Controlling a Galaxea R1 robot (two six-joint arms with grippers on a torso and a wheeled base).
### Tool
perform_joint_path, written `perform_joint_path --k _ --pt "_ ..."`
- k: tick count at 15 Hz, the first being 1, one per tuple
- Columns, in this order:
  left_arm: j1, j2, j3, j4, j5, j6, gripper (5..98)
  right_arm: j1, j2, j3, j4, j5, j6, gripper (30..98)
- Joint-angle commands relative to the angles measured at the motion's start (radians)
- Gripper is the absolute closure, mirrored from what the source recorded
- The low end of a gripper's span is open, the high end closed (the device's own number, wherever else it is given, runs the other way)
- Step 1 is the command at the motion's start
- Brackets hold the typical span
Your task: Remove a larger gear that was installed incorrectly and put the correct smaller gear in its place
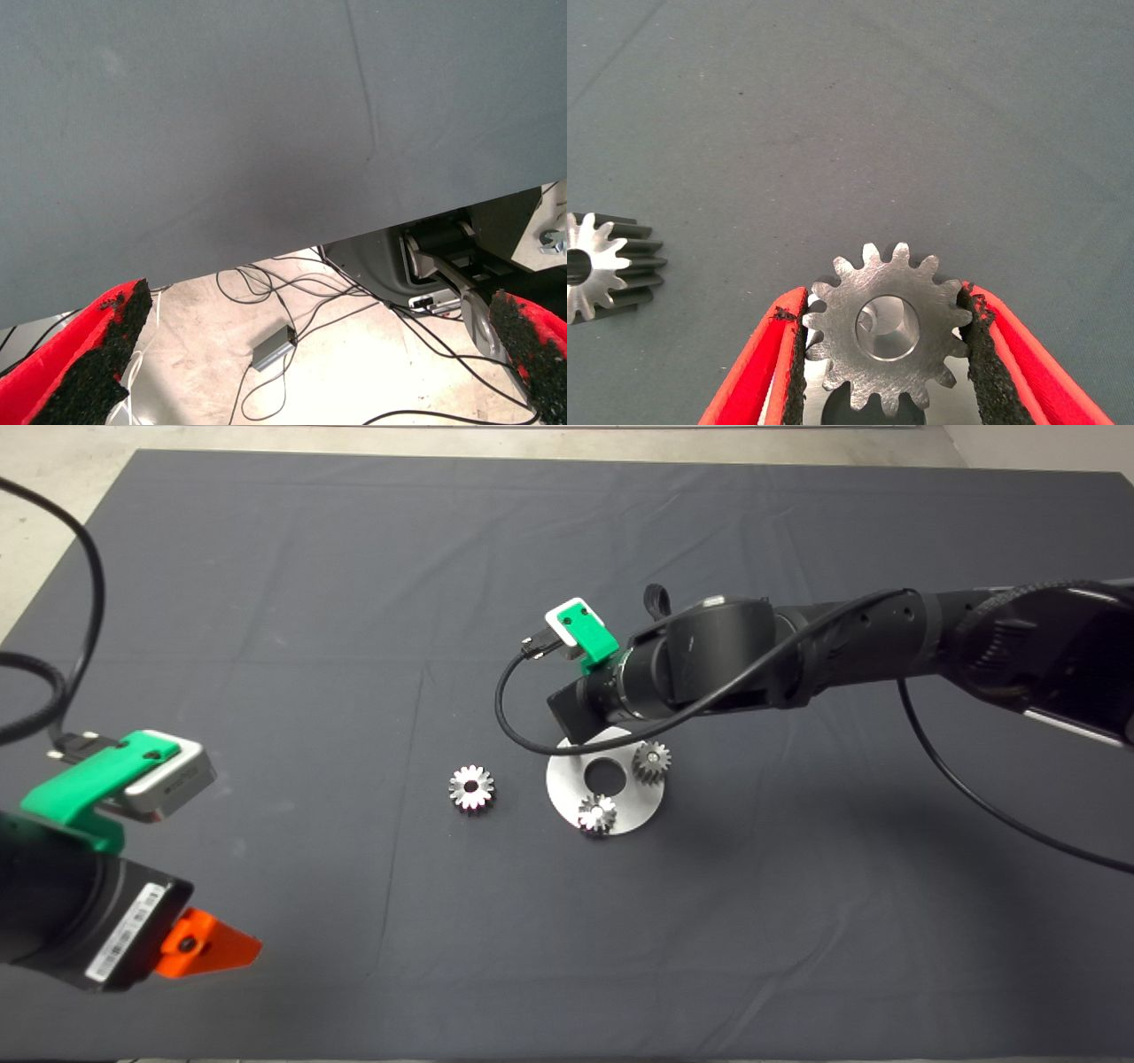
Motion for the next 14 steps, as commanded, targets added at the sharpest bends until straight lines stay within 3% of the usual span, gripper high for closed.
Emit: perform_joint_path --k 1,14 --pt "-0.015 0.000 0.012 -0.019 0.003 0.000 6.0 0.022 0.009 0.005 0.006 0.006 0.006 88.1" --pt "-0.014 -0.003 0.014 -0.020 0.003 0.000 6.0 -0.009 0.010 0.004 0.005 0.007 -0.002 88.2"
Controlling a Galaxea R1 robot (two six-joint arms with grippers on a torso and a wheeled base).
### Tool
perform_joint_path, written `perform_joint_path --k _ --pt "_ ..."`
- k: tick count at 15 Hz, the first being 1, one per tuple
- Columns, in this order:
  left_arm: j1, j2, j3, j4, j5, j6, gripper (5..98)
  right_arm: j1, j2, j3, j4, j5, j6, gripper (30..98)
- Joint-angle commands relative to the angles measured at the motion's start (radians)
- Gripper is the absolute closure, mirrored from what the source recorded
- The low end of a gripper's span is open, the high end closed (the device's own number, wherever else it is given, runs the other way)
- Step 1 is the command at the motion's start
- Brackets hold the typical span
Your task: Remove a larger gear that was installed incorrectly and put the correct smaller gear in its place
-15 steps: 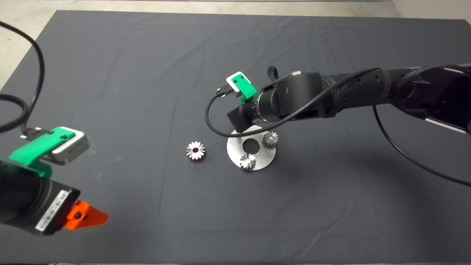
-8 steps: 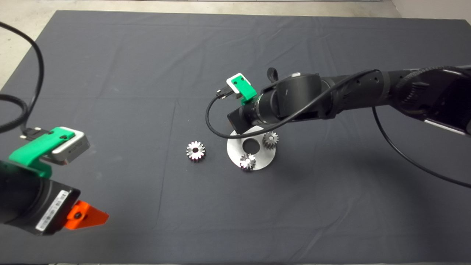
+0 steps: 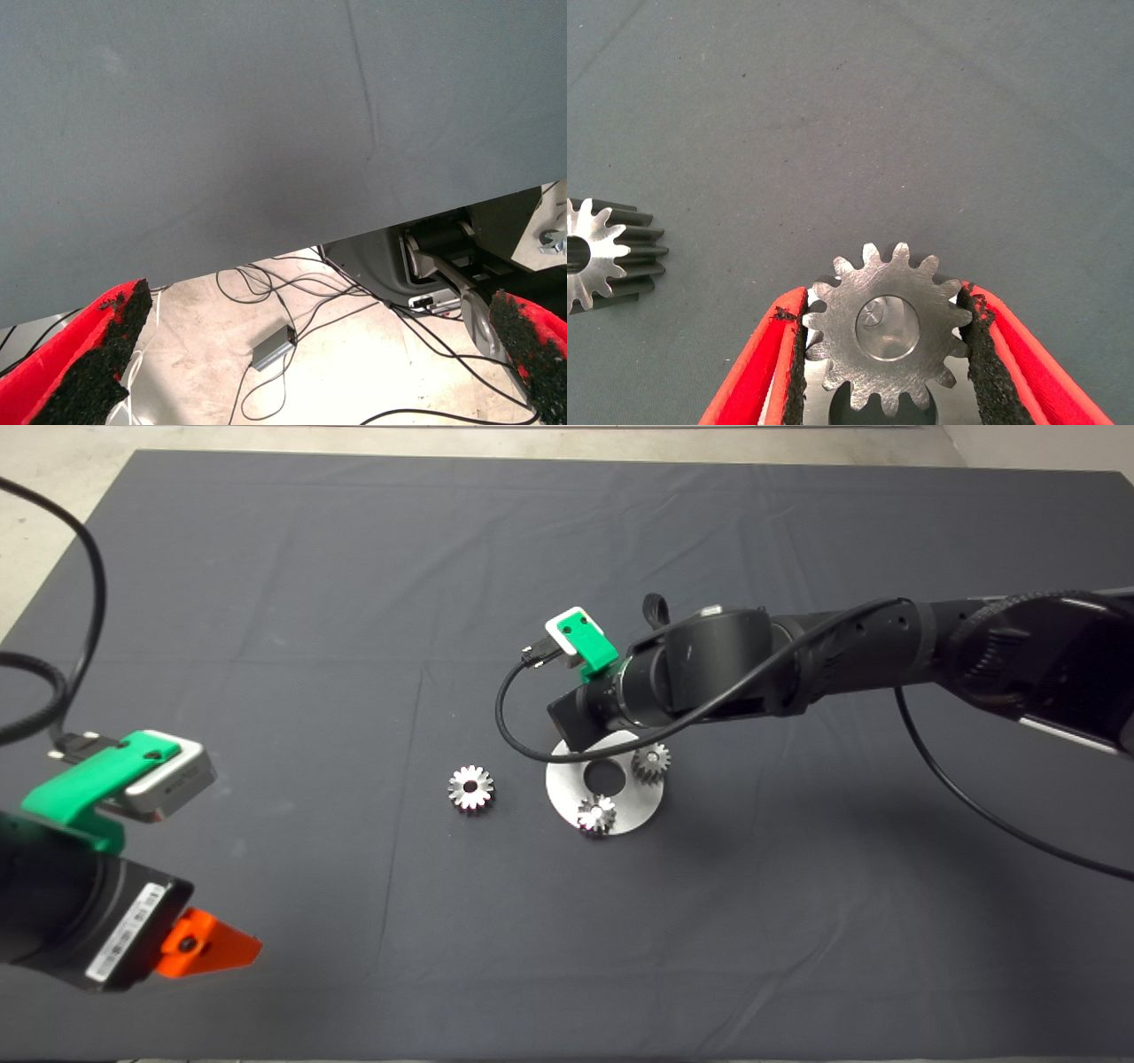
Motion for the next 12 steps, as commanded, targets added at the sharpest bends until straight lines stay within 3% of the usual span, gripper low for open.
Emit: perform_joint_path --k 1,12 --pt "-0.014 -0.003 0.014 -0.020 0.003 0.000 6.0 0.008 0.011 0.004 0.005 0.007 -0.002 88.2" --pt "-0.014 -0.007 0.014 -0.020 0.003 0.000 6.0 -0.003 0.034 -0.028 0.004 0.006 -0.005 88.2"
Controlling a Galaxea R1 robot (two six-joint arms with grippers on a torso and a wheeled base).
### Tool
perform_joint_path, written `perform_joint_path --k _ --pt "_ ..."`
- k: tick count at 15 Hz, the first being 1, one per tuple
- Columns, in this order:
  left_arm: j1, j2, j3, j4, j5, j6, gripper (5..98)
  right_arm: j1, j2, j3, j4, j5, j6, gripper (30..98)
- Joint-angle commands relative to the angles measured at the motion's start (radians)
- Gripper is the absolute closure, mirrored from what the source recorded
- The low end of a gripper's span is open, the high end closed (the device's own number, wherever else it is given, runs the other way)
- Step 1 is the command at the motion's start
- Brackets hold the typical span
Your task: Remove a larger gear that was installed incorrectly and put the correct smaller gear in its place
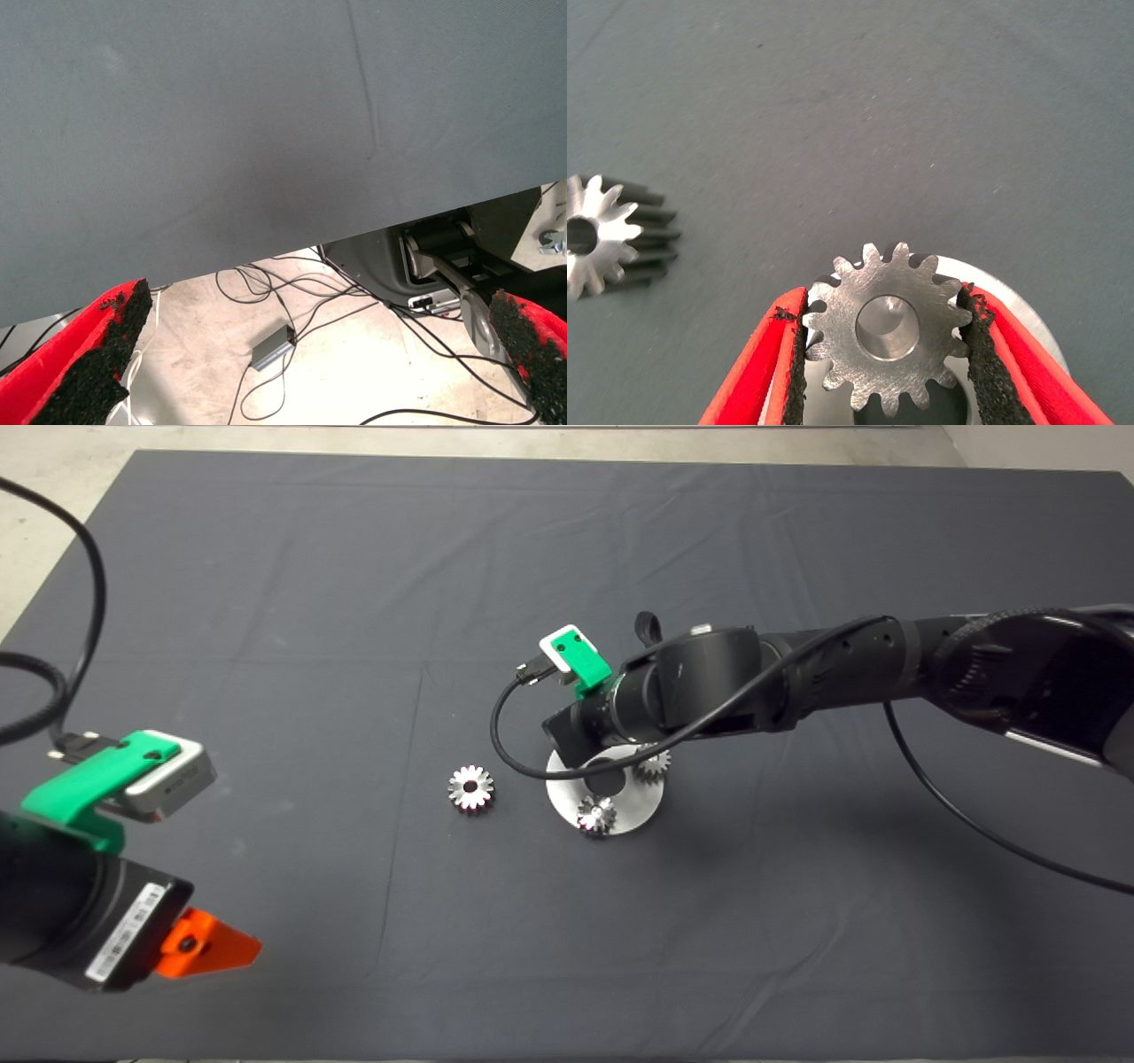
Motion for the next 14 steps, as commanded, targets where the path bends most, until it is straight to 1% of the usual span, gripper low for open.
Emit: perform_joint_path --k 1,3,6,8,14 --pt "-0.014 -0.002 0.014 -0.020 0.003 0.000 6.0 0.024 0.019 -0.013 0.004 0.005 -0.007 88.2" --pt "-0.014 0.001 0.014 -0.020 0.003 0.000 6.0 0.024 0.019 -0.013 0.002 -0.015 -0.007 88.1" --pt "-0.014 0.004 0.014 -0.020 0.003 0.000 6.0 0.022 0.018 -0.011 0.004 -0.021 -0.010 88.2" --pt "-0.014 0.006 0.014 -0.020 0.003 0.000 6.0 0.022 0.018 -0.008 0.004 -0.039 -0.010 88.2" --pt "-0.014 0.007 0.014 -0.020 0.003 0.000 6.0 0.008 0.007 -0.005 0.004 -0.055 -0.010 88.1"
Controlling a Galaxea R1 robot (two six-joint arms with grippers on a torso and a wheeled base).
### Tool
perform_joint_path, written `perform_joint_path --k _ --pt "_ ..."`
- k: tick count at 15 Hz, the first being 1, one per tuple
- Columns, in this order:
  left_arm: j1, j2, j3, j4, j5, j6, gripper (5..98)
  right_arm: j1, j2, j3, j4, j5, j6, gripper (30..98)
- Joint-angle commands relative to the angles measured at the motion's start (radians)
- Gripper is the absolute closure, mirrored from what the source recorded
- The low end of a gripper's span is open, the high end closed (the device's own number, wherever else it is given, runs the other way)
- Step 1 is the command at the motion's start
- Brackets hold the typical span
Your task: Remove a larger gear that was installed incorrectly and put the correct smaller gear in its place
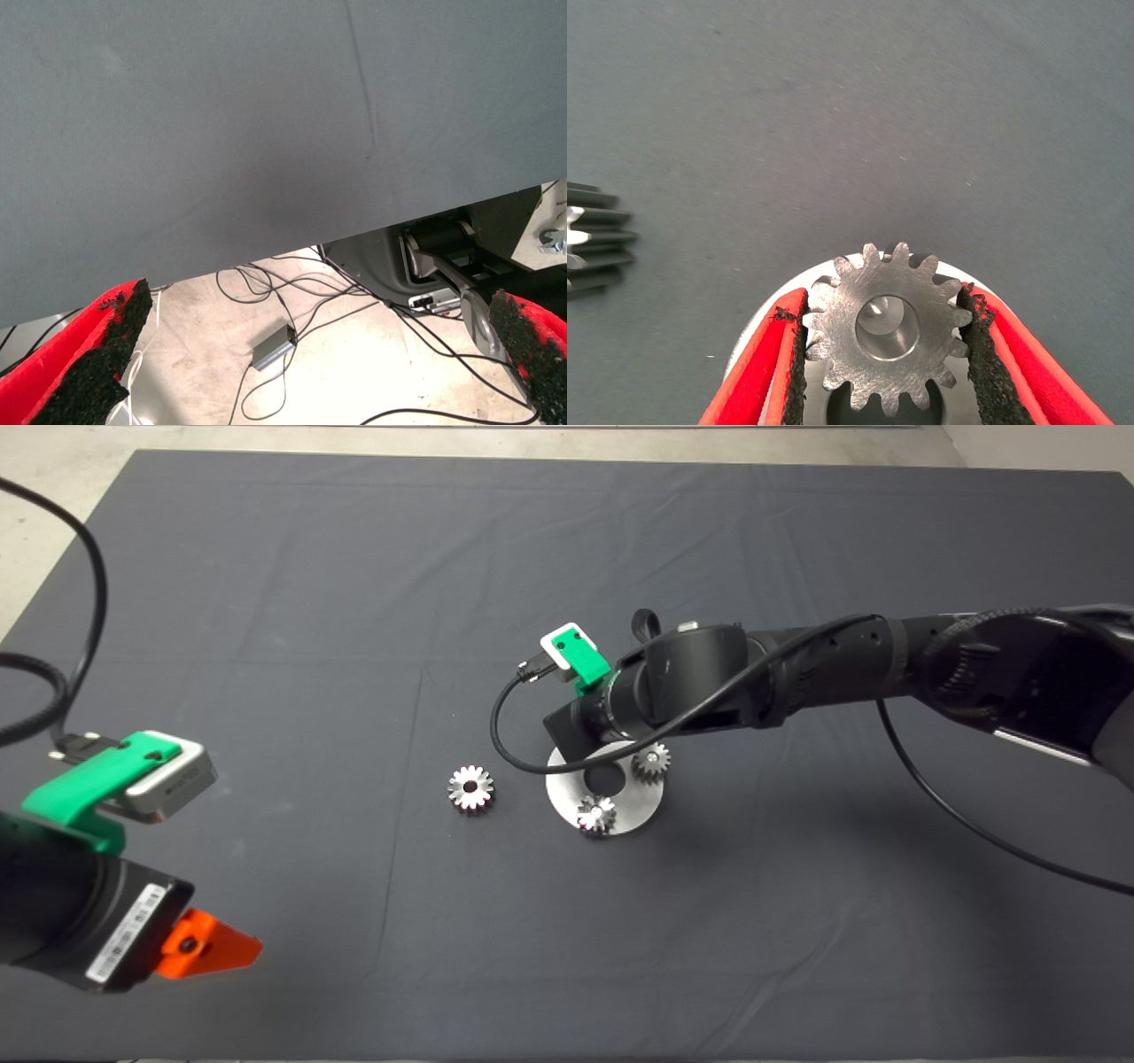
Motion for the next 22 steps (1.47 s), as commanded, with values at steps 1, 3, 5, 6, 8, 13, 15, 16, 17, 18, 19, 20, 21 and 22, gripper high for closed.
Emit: perform_joint_path --k 1,3,5,6,8,13,15,16,17,18,19,20,21,22 --pt "-0.014 0.001 0.012 -0.019 0.002 0.000 6.0 0.014 0.001 0.013 0.003 -0.003 0.000 88.2" --pt "-0.014 0.001 0.012 -0.019 0.002 0.000 6.0 0.009 0.001 0.014 0.001 -0.003 0.000 88.2" --pt "-0.014 0.000 0.012 -0.021 0.002 0.000 6.0 0.000 -0.001 0.014 0.001 -0.003 0.000 88.2" --pt "-0.014 0.000 0.012 -0.019 0.002 0.000 6.1 -0.001 0.001 0.014 0.001 -0.003 0.000 88.2" --pt "-0.014 -0.003 0.012 -0.019 0.002 0.000 6.1 -0.003 0.004 0.014 -0.001 -0.003 0.000 88.2" --pt "-0.014 -0.006 0.012 -0.021 0.002 0.000 6.0 -0.003 0.010 0.007 -0.001 0.000 0.000 88.2" --pt "-0.014 -0.006 0.014 -0.021 0.002 0.000 6.1 -0.003 0.010 0.005 -0.002 0.002 0.000 88.2" --pt "-0.014 -0.006 0.014 -0.021 0.002 0.000 6.0 -0.003 0.010 0.005 -0.002 0.000 0.000 88.2" --pt "-0.014 -0.006 0.014 -0.021 0.002 0.000 6.0 -0.003 0.010 0.005 -0.002 0.000 0.000 88.2" --pt "-0.014 -0.006 0.014 -0.021 0.002 0.000 6.0 -0.003 0.009 0.004 -0.002 0.002 -0.001 88.2" --pt "-0.014 -0.006 0.014 -0.020 0.002 0.000 6.0 -0.003 0.008 0.002 -0.004 0.002 0.000 88.2" --pt "-0.014 -0.006 0.014 -0.021 0.002 0.000 6.1 -0.003 0.008 -0.001 -0.005 0.002 0.001 88.2" --pt "-0.014 -0.006 0.014 -0.021 0.002 0.000 6.0 -0.003 0.008 -0.001 -0.005 0.000 0.001 88.2" --pt "-0.014 -0.008 0.014 -0.021 0.002 0.000 6.0 -0.003 0.010 -0.002 -0.007 0.000 0.001 88.2"
